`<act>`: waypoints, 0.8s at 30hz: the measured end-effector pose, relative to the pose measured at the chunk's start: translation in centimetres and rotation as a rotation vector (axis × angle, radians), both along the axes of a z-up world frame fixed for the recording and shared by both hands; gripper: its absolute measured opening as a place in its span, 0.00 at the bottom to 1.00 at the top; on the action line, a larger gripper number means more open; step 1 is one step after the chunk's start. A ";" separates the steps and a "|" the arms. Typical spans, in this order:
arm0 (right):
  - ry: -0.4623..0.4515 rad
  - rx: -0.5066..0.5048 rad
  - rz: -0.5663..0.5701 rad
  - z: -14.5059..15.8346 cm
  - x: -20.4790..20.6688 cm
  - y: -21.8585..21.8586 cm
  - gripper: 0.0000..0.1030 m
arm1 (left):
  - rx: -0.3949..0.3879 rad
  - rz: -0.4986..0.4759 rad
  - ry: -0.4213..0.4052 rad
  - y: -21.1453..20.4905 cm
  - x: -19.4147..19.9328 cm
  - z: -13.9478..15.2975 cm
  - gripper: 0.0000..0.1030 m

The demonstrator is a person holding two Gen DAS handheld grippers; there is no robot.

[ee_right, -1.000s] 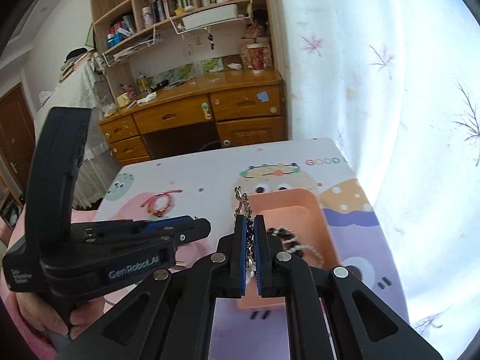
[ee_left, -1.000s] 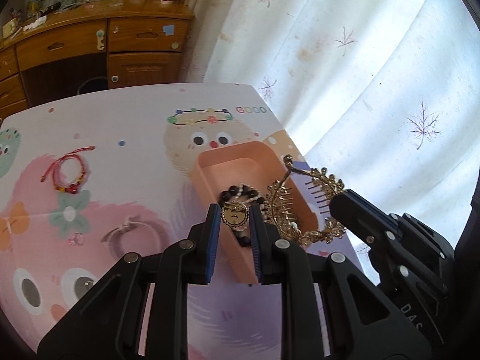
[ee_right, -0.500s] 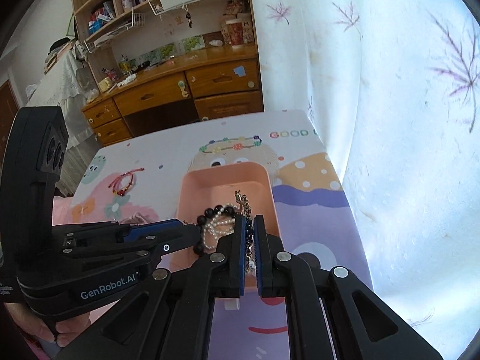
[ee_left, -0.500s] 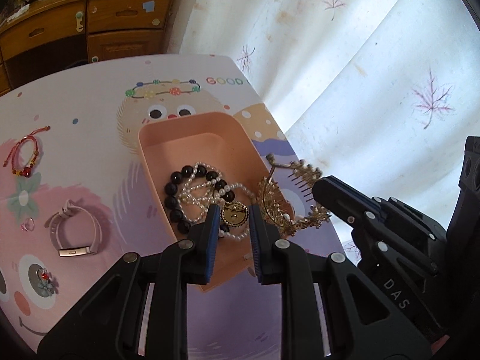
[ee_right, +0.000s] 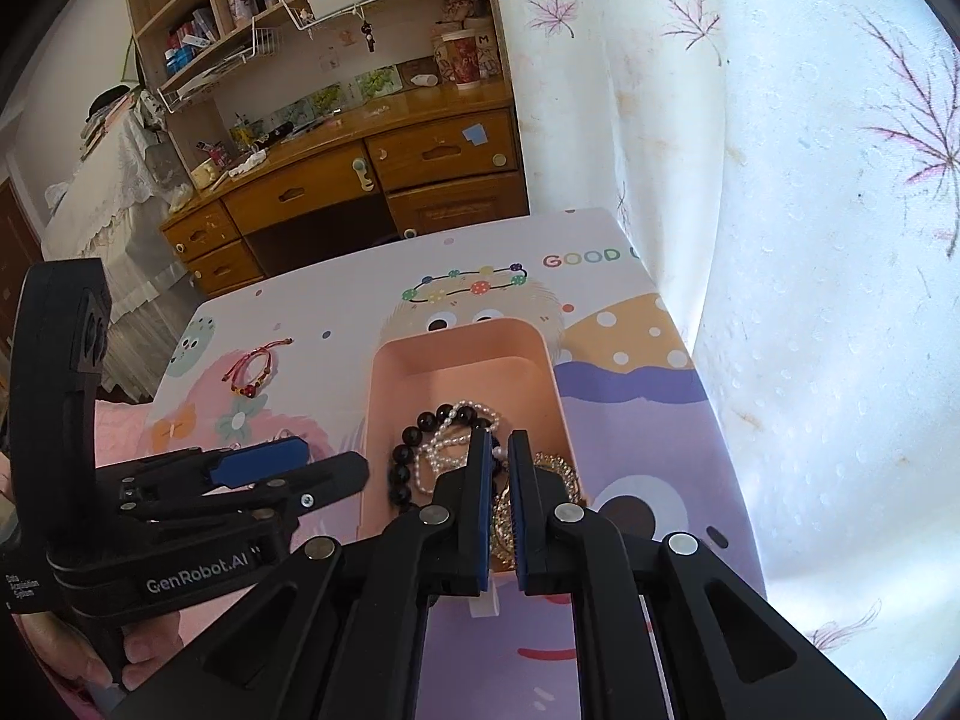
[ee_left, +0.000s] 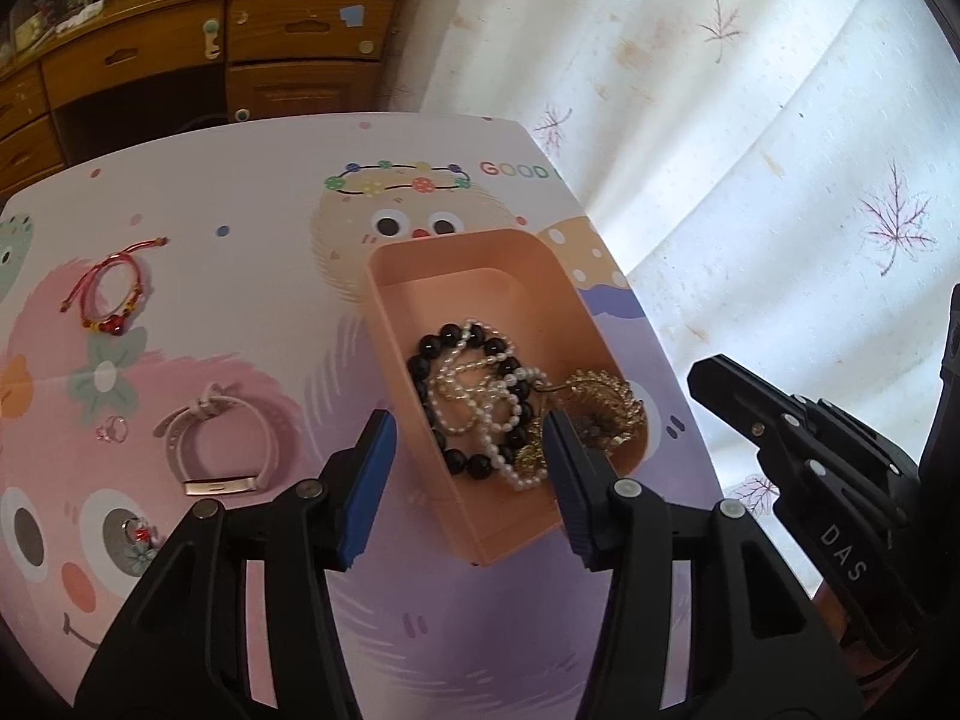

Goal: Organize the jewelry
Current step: 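Open both tools over the peach box to drop pendant and earring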

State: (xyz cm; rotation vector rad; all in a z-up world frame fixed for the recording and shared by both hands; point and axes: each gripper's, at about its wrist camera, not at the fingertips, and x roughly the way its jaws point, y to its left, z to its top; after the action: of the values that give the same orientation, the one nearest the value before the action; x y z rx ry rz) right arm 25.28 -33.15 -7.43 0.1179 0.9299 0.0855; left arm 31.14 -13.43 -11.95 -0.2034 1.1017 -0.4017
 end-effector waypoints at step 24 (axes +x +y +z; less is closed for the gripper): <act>0.089 0.045 0.211 -1.7 -0.4 15.6 0.38 | 0.041 0.310 0.097 15.5 -8.4 -4.8 0.48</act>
State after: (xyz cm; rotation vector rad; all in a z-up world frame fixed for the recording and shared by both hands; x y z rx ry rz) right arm 24.86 -17.59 -9.11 0.0649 1.0272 0.2984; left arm 22.76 2.10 -16.72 -0.3544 1.1503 -0.0928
